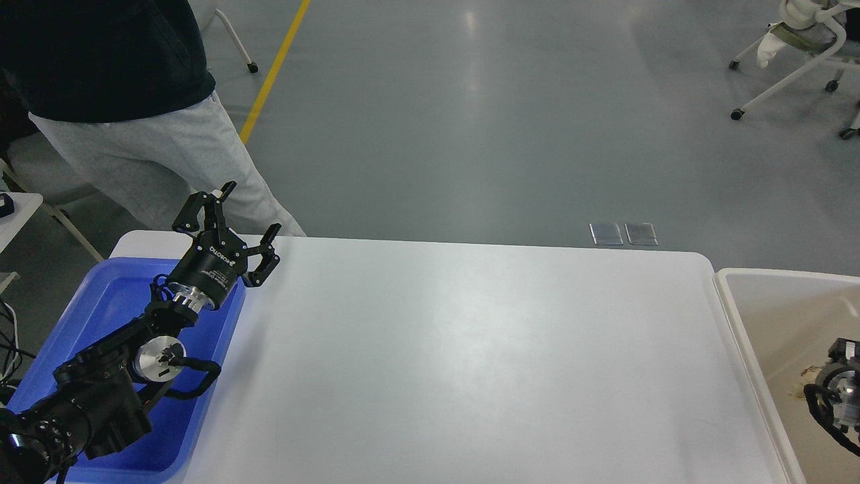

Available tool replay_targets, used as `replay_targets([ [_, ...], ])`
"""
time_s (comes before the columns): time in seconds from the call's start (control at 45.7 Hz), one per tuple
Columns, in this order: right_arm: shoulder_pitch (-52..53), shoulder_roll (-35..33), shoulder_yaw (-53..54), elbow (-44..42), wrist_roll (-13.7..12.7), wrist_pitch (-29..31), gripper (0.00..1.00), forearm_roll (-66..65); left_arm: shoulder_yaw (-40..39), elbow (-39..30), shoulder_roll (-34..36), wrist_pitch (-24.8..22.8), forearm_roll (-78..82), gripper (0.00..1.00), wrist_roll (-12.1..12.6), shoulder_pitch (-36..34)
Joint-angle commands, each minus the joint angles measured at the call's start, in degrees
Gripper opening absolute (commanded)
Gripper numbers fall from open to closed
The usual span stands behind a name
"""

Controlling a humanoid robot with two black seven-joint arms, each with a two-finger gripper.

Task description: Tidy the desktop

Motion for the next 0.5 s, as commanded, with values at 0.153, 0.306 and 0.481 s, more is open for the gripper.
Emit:
replay_targets([
  [0.153, -0.9, 0.3, 0.9, -0.6, 0.5, 0.0, 0.65, -0.2, 0.0, 0.0, 0.0, 0.0, 0.0, 1.0, 0.0, 0.0],
  [0.306, -0.8, 0.2, 0.9, -1.0, 0.5, 0.0, 0.89, -0.2, 0.0, 0.0, 0.0, 0.0, 0.0, 1.0, 0.0, 0.0],
  [0.481, -0.5, 0.3, 1.0, -0.8, 0.5, 0.0, 0.99, -0.2, 0.0, 0.0, 0.0, 0.0, 0.0, 1.0, 0.0, 0.0],
])
